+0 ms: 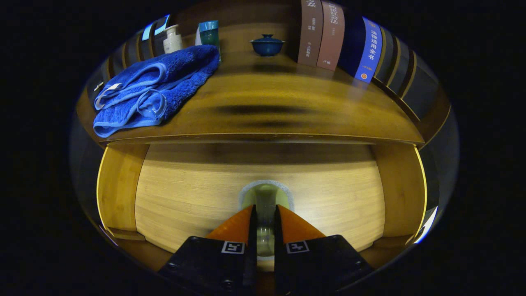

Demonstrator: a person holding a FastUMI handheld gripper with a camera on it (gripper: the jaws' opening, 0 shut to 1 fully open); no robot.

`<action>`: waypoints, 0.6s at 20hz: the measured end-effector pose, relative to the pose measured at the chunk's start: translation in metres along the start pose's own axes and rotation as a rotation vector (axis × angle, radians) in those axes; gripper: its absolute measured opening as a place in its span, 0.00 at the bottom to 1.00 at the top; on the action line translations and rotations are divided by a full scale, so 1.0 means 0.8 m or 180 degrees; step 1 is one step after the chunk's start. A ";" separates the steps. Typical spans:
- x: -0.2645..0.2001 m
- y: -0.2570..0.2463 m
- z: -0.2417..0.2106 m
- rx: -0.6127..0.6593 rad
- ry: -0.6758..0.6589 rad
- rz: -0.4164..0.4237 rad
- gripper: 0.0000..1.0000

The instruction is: Pull open the drawer, take out the items inside it, and place them on the countertop above the cabinet.

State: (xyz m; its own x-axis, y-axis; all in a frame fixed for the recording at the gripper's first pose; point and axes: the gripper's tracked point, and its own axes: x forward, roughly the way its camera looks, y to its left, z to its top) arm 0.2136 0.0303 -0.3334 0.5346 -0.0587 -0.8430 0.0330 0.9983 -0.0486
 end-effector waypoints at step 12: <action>-0.092 -0.026 0.018 0.0111 -0.0553 0.0098 0.10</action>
State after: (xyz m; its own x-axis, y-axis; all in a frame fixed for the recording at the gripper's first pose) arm 0.1856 0.0139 -0.2624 0.6736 -0.0306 -0.7385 0.0421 0.9991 -0.0030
